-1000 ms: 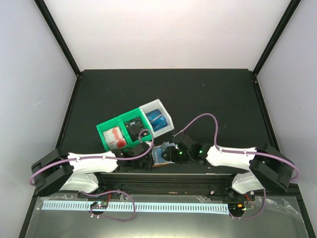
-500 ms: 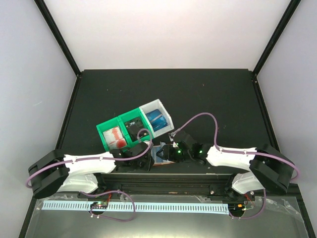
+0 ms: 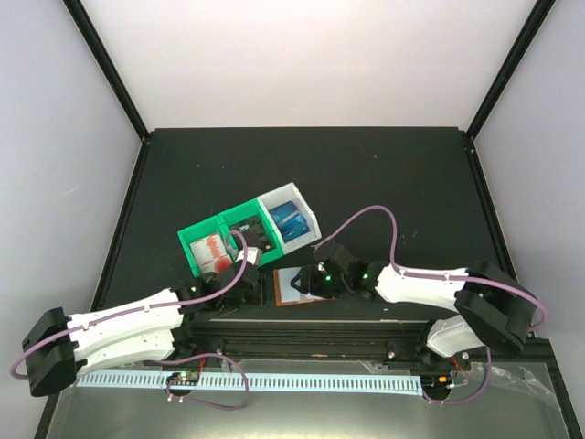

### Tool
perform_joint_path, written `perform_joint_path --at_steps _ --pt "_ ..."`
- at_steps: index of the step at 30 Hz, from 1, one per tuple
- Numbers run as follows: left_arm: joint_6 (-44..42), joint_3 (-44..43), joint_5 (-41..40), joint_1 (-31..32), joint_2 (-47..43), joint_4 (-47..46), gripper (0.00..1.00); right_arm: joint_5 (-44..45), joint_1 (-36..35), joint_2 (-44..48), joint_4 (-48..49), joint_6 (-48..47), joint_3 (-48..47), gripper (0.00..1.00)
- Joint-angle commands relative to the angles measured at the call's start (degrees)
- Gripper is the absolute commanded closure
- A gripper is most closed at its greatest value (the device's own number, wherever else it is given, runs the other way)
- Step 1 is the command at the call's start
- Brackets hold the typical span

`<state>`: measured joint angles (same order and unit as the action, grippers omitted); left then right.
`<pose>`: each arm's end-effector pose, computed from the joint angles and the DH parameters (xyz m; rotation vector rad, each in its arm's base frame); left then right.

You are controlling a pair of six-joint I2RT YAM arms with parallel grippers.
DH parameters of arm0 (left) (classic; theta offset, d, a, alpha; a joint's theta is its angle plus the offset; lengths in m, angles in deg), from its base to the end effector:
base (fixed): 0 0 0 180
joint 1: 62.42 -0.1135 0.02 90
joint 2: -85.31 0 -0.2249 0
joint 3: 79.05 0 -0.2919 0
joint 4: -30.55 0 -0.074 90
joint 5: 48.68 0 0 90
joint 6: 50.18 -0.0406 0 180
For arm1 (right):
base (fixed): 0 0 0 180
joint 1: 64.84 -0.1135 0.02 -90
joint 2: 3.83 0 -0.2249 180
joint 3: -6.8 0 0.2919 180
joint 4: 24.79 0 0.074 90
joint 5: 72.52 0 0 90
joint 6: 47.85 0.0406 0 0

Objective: Put the credit cards into the card holder
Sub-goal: Insert the credit card into the card holder.

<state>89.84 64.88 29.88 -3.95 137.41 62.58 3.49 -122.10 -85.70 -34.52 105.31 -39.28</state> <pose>0.1316 -0.1990 0.1257 0.0880 2.4870 -0.6279 0.1564 0.2614 0.0845 0.0037 2.7371 1.1367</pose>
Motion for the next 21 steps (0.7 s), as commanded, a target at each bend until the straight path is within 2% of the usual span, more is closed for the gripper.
perform_joint_path --at_steps 1,5,6,11,13,21 --pt "-2.6 -2.8 -1.8 -0.8 -4.0 4.5 0.59 14.0 -0.3 4.3 -17.8 0.5 -4.9 0.5" --pt "-9.6 -8.1 -1.2 -1.4 -5.2 7.7 0.53 18.4 -0.3 8.4 -24.0 -0.1 -5.5 0.5" --pt "-11.6 -10.0 -1.6 -1.5 -5.2 9.1 0.49 18.7 -0.4 9.6 -24.8 -0.6 -5.6 0.5" --pt "-23.1 -17.5 -4.3 -2.2 -4.8 14.1 0.18 18.9 -0.4 13.0 -25.0 -3.5 -6.0 0.49" --pt "-28.3 -20.1 -4.5 -2.8 -3.8 15.6 0.03 18.8 -0.2 13.7 -24.6 -4.4 -6.2 0.48" --pt "-44.1 -29.9 4.9 -8.1 7.5 14.6 0.01 18.5 4.0 15.6 -24.0 -6.3 -5.2 0.47"
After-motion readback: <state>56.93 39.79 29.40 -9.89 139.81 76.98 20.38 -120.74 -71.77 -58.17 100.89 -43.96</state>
